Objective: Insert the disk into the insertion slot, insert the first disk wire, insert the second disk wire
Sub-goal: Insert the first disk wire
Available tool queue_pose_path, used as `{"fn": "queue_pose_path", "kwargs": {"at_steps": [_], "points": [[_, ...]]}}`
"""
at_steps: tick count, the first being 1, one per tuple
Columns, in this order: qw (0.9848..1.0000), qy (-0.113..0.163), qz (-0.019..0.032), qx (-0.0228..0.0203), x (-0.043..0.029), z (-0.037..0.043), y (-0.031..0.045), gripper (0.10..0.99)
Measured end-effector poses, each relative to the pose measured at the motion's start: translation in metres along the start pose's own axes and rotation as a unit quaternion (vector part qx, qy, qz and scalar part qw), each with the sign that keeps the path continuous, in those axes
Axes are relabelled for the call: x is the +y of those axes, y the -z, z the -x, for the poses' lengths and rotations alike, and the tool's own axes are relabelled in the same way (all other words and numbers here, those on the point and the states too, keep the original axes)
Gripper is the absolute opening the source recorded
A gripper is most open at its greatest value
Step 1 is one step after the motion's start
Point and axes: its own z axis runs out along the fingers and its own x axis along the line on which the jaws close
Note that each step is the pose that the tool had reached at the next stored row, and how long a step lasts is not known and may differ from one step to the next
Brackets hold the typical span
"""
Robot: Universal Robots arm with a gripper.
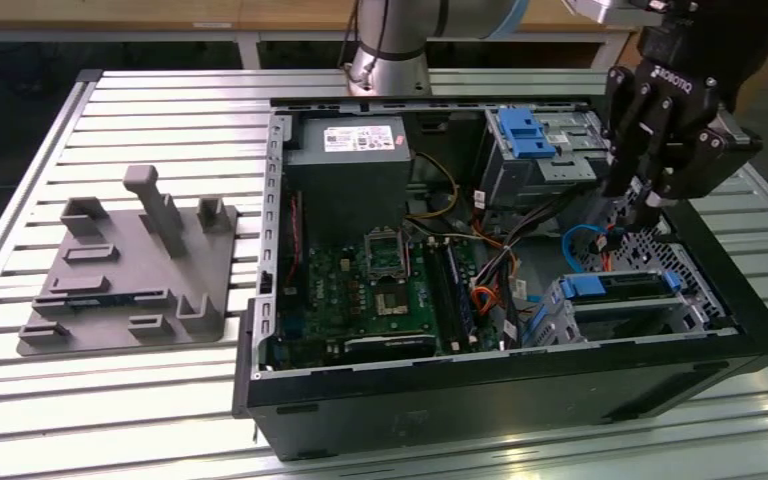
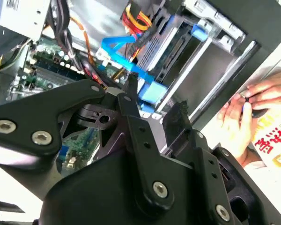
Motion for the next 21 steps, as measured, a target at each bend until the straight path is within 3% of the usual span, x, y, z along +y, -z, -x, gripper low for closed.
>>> {"fn": "queue_pose_path", "kwargs": {"at_steps": [4,5,6,8,9,13,15,21], "points": [[1.0000,0.000,0.0009,0.0003,-0.0182,0.0021,-0.0035,0.494],[1.0000,0.000,0.0009,0.0017,-0.0217,0.0028,-0.0044,0.494],[1.0000,0.000,0.0008,0.0060,-0.0237,0.0038,-0.0043,0.494],[0.9998,0.000,0.0008,0.0191,-0.0253,0.0056,-0.0042,0.494],[0.9997,-0.004,0.0017,0.0230,-0.0253,0.0057,-0.0048,0.494],[0.9990,-0.037,0.0092,0.0235,-0.0254,0.0066,-0.0087,0.494],[0.9987,-0.043,0.0106,0.0248,-0.0254,0.0086,-0.0106,0.494],[0.9981,-0.044,0.0096,0.0437,-0.0298,0.0230,-0.0134,0.494]]}}
